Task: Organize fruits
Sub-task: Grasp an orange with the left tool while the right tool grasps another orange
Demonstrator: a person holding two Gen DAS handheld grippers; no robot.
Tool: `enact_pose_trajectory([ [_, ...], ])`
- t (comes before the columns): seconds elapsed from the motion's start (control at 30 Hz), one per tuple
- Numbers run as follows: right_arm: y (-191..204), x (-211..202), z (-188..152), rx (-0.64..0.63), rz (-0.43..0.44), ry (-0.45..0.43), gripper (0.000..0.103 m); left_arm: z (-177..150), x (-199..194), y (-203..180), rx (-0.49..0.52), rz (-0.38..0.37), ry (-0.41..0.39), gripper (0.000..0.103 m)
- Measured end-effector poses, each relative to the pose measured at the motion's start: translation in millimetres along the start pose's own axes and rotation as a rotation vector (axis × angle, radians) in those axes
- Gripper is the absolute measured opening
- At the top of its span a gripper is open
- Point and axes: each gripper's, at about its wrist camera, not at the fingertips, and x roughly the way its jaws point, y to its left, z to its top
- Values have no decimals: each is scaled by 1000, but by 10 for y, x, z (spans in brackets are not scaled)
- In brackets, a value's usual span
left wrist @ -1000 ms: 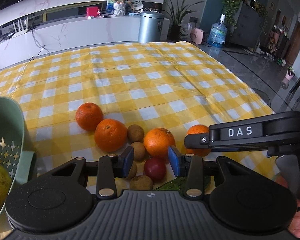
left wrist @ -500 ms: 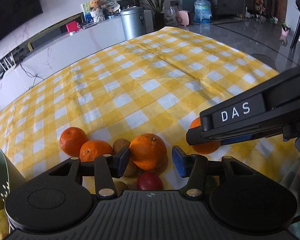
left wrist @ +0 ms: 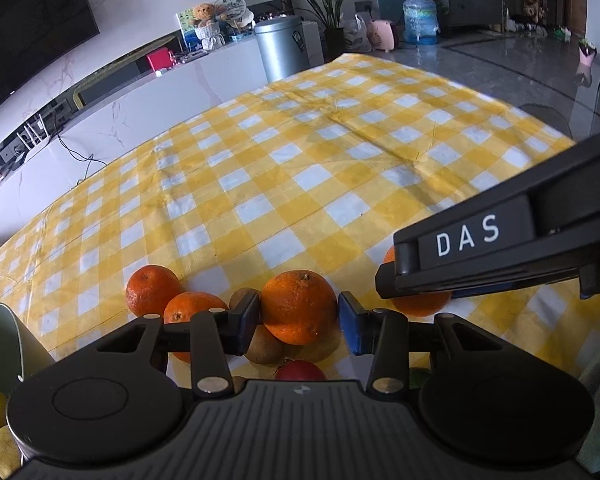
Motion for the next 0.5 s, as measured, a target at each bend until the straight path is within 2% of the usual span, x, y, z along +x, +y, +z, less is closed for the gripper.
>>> enact_pose_trajectory([
  [0.1,-1,-52,-10,-7,6,-24,41,18,-104,11,12,6,-4,48],
  [0.27,26,-138,-39,-36,36,-56,41,31,-300,116,-35,-6,5,48],
  [0.5,145,-273,-118,-128,86,-101,41,8,-619,258,-58,0,-9,48],
])
